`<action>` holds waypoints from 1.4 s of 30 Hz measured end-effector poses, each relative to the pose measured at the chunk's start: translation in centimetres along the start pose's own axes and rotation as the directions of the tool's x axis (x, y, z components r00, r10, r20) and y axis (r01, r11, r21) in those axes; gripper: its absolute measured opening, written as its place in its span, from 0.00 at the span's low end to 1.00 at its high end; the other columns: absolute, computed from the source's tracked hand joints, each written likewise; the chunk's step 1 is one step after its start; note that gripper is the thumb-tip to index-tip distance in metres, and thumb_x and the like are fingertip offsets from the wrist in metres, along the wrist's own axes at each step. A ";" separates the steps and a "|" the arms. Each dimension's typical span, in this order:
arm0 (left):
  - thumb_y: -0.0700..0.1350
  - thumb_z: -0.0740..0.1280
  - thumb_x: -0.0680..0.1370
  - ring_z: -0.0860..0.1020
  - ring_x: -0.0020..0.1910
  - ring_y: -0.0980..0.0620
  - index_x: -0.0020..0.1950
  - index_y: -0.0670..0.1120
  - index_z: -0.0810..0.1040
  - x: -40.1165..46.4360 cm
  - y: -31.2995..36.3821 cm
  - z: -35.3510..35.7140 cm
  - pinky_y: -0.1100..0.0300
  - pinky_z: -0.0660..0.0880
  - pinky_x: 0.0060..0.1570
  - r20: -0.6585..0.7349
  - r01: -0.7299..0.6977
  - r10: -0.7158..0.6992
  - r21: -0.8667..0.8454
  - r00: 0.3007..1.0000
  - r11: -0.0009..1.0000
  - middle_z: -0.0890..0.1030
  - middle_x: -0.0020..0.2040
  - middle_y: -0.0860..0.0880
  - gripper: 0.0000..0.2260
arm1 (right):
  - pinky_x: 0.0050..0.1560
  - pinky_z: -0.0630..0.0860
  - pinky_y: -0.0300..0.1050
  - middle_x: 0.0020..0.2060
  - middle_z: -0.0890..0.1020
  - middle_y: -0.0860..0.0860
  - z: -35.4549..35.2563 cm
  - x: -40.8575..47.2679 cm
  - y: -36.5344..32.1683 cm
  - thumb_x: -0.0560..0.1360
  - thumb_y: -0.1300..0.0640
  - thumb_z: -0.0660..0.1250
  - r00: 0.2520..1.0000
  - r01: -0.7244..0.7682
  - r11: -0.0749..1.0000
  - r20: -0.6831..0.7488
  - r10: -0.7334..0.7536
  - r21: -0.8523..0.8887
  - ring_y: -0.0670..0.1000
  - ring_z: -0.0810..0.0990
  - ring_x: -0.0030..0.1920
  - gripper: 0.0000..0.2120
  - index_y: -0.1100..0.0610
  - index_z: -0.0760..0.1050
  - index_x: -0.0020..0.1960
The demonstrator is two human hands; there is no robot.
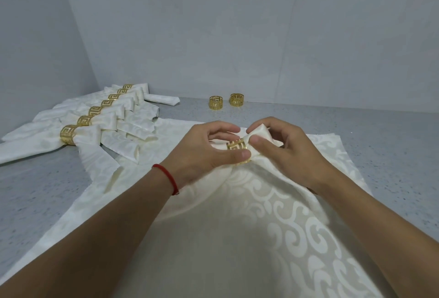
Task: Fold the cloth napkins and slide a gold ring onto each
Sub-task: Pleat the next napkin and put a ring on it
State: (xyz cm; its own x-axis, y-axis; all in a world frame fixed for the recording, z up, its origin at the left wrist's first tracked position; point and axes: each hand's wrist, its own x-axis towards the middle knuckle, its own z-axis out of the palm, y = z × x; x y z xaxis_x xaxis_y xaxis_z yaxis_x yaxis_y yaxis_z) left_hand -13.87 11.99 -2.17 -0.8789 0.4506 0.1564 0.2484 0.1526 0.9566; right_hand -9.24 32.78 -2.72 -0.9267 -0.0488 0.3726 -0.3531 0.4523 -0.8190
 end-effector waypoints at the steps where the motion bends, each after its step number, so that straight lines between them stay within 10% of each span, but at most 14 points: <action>1: 0.45 0.82 0.67 0.84 0.52 0.56 0.57 0.50 0.84 -0.1 0.0 0.0 0.64 0.79 0.50 0.025 -0.005 0.006 -0.013 1.000 1.000 0.86 0.50 0.53 0.20 | 0.56 0.78 0.50 0.50 0.85 0.45 0.1 0.0 0.0 0.80 0.54 0.70 1.000 0.012 1.000 0.006 -0.011 -0.006 0.49 0.83 0.55 0.04 0.51 0.81 0.54; 13: 0.44 0.82 0.66 0.85 0.50 0.53 0.53 0.49 0.86 -0.1 0.3 -1.2 0.56 0.80 0.54 0.028 -0.044 0.043 0.051 0.999 0.998 0.87 0.49 0.52 0.17 | 0.58 0.79 0.60 0.45 0.87 0.48 -1.1 -0.4 -0.3 0.76 0.42 0.73 0.997 -0.066 0.993 0.028 0.069 -0.097 0.47 0.86 0.49 0.09 0.46 0.85 0.51; 22: 0.42 0.76 0.72 0.85 0.47 0.50 0.58 0.43 0.83 0.1 0.2 -1.9 0.61 0.80 0.44 -0.001 0.020 -0.020 -0.140 1.000 0.990 0.86 0.51 0.45 0.14 | 0.40 0.75 0.48 0.42 0.86 0.51 -1.4 -0.5 0.5 0.78 0.42 0.71 0.992 -0.121 0.987 -0.042 0.117 -0.109 0.48 0.80 0.36 0.14 0.54 0.81 0.47; 26: 0.41 0.76 0.73 0.85 0.48 0.45 0.56 0.41 0.83 0.1 -0.1 -1.8 0.56 0.81 0.46 0.031 0.015 -0.010 -0.150 0.999 0.989 0.86 0.50 0.42 0.13 | 0.61 0.71 0.45 0.58 0.80 0.40 -0.8 -0.8 0.1 0.75 0.36 0.68 0.983 0.148 0.823 -0.011 -0.184 -0.548 0.43 0.76 0.60 0.22 0.45 0.75 0.65; 29: 0.39 0.75 0.74 0.85 0.48 0.44 0.57 0.39 0.82 0.1 -0.1 -1.5 0.56 0.81 0.47 0.041 -0.010 0.018 -0.188 0.999 0.982 0.86 0.51 0.40 0.13 | 0.61 0.65 0.44 0.56 0.80 0.42 0.1 -0.4 -0.3 0.73 0.34 0.68 0.936 0.316 0.679 0.101 -0.337 -0.663 0.46 0.74 0.61 0.26 0.48 0.77 0.65; 42: 0.34 0.77 0.70 0.84 0.43 0.47 0.54 0.35 0.79 0.2 -0.6 -1.4 0.58 0.81 0.44 0.047 -0.007 0.015 -0.169 0.999 0.986 0.85 0.48 0.39 0.14 | 0.55 0.74 0.40 0.52 0.81 0.38 0.4 -0.7 -0.3 0.68 0.41 0.79 0.994 0.105 0.892 0.022 -0.106 -0.440 0.38 0.78 0.52 0.23 0.42 0.78 0.60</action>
State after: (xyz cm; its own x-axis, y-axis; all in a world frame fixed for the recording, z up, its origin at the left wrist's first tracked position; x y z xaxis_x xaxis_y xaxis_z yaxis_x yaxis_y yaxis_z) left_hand -14.77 10.72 -2.36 -0.8548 0.4939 0.1591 0.1820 -0.0017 0.9833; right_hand -8.55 32.36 -2.93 -0.8869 -0.1163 0.4472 -0.3553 0.7904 -0.4990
